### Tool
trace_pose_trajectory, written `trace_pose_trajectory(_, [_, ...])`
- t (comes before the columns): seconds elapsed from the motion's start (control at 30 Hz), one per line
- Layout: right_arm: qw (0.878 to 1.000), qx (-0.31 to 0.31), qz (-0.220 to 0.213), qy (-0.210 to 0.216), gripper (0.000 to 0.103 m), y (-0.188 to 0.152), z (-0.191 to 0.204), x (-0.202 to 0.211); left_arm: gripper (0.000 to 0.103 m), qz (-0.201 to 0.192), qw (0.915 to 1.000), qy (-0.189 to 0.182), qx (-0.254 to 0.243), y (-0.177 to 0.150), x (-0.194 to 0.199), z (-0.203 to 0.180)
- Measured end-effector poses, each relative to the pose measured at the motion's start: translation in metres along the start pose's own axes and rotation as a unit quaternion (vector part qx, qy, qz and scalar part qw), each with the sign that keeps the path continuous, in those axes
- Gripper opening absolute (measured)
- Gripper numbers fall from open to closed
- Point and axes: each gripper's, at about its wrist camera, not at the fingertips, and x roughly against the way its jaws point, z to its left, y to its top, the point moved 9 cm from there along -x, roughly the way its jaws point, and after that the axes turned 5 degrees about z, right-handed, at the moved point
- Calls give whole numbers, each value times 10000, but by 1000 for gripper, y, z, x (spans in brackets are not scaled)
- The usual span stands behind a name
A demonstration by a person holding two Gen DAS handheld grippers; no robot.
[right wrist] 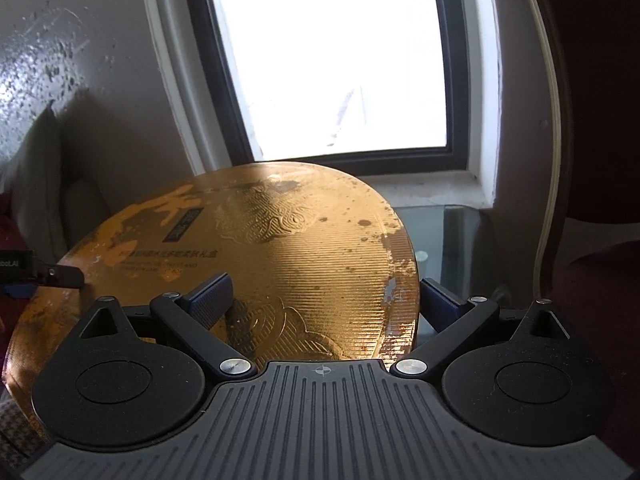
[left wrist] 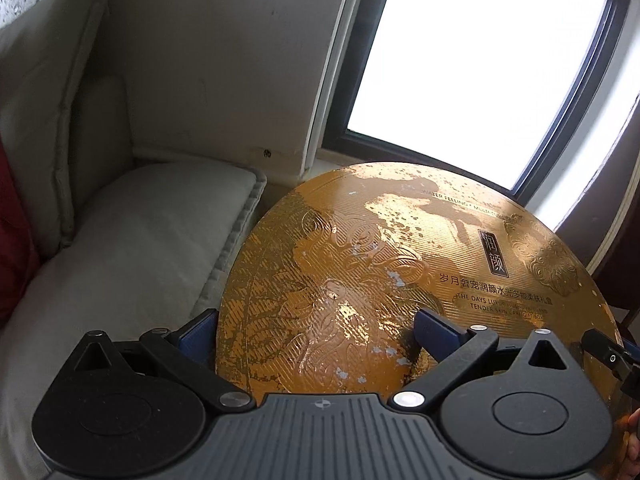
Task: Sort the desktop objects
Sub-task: 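Swing the gold lid down over the box with the left tool, then press the lid onto the box rim and open the left tool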
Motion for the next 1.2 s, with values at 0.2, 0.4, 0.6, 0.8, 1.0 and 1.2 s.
trace_pose_trajectory(0.2, [9997, -147, -5, -178, 99, -10, 0, -3, 101, 29, 9999, -116, -100, 2, -16, 0])
trace_pose_trajectory(0.4, [9993, -306, 53, -223, 99, -17, 0, -3, 101, 34, 9998, -64, -203, 5, -18, 0])
trace_pose_trajectory(0.6, [9993, -302, 64, -204, 99, -20, -1, -4, 101, -13, 9997, -39, -236, 3, -17, 0])
trace_pose_trajectory(0.8, [9994, -301, 64, -137, 99, -25, -4, -6, 101, -95, 9996, 11, -268, 1, -19, -1])
trace_pose_trajectory(1.0, [9994, -305, -71, -144, 99, -32, -5, -5, 102, -178, 9994, 60, -300, -2, -20, -1])
trace_pose_trajectory(1.2, [9991, -172, -307, -253, 99, -38, -1, 0, 102, -277, 9991, 132, -285, -5, -20, -1])
